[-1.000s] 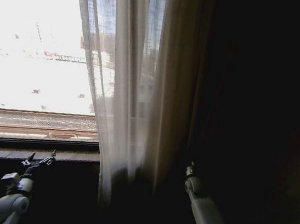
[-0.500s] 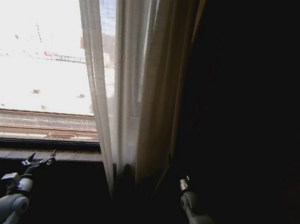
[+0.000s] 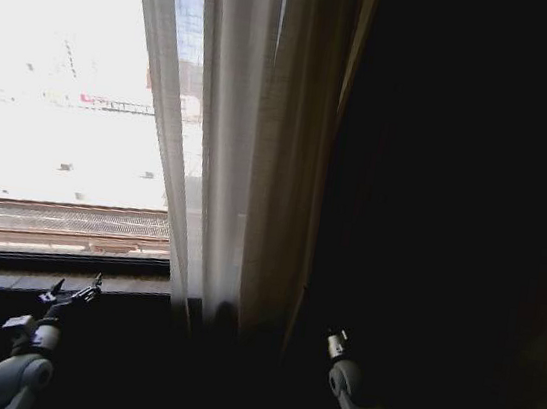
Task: Open the curtains by pulling them apart, changing their state from closed to fully open.
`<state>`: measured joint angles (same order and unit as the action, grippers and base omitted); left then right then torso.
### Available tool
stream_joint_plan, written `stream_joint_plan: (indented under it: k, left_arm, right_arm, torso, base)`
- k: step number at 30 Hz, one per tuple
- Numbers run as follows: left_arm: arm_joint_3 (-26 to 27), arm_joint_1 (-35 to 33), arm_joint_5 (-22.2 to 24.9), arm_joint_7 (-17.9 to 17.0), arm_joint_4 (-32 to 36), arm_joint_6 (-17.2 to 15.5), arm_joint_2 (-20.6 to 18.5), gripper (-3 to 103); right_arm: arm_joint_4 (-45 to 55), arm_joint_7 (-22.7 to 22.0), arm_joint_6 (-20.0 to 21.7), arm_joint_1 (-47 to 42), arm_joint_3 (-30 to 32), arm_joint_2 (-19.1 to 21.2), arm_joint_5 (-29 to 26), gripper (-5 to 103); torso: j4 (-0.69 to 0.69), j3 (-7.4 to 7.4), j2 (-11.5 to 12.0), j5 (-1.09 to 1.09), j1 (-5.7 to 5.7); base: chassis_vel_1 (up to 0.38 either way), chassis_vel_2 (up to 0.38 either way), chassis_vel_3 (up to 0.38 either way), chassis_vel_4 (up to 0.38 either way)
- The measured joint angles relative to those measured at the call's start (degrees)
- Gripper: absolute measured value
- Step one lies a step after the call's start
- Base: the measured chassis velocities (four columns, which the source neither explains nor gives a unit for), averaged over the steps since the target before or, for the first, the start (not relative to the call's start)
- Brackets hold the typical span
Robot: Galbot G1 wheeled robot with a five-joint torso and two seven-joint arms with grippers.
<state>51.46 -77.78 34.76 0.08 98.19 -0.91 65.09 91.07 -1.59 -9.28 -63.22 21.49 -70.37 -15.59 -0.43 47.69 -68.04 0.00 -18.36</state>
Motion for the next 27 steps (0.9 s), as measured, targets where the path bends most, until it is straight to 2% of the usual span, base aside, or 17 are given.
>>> stream_joint_plan:
  k: [12, 21, 27]
  left_arm:
    - [0.0, 0.0, 0.0, 0.0, 0.0, 0.0, 0.0, 100]
    - [0.0, 0.0, 0.0, 0.0, 0.0, 0.0, 0.0, 100]
    - [0.0, 0.0, 0.0, 0.0, 0.0, 0.0, 0.0, 100]
  right_arm:
    - [0.4, 1.5, -1.0, -0.3, -0.3, -0.2, 0.9, 100]
    - [1.0, 2.3, -1.1, -0.4, -0.7, -0.2, 1.2, 100]
    - [0.5, 3.0, -1.2, -0.2, -0.7, -0.4, 1.9, 100]
  torso:
    - [0.00, 0.00, 0.0, 0.01, -0.02]
    - [0.01, 0.00, 0.0, 0.00, -0.01]
    - [0.00, 0.00, 0.0, 0.00, 0.00]
  base:
    - [0.027, 0.008, -0.036, -0.010]
    - [0.217, 0.103, -0.205, -0.108]
    - [0.290, 0.236, -0.302, -0.230]
